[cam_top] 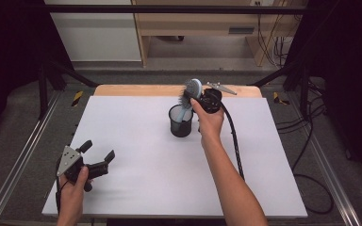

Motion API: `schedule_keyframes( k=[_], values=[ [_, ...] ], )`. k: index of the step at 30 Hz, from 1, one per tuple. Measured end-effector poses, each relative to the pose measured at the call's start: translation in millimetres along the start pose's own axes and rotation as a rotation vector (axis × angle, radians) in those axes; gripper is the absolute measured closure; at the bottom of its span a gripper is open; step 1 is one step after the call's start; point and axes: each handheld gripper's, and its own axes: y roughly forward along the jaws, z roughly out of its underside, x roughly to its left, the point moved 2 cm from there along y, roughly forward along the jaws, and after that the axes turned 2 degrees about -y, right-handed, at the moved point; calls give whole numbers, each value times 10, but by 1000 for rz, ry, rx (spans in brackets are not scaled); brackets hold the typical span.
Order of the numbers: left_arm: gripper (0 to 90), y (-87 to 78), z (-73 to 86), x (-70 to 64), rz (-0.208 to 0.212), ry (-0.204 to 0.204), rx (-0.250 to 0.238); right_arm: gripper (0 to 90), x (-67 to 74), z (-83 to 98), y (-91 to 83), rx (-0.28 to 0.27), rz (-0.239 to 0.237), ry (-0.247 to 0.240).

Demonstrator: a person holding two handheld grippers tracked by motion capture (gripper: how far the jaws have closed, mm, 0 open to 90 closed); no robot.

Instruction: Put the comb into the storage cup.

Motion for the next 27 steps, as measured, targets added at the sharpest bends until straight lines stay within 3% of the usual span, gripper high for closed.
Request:
schedule_keyframes(
  k=[27],
  values=[
    [20,6,4,-1,1,-1,3,494,-79,25,-31,-1,-9,44]
  ],
)
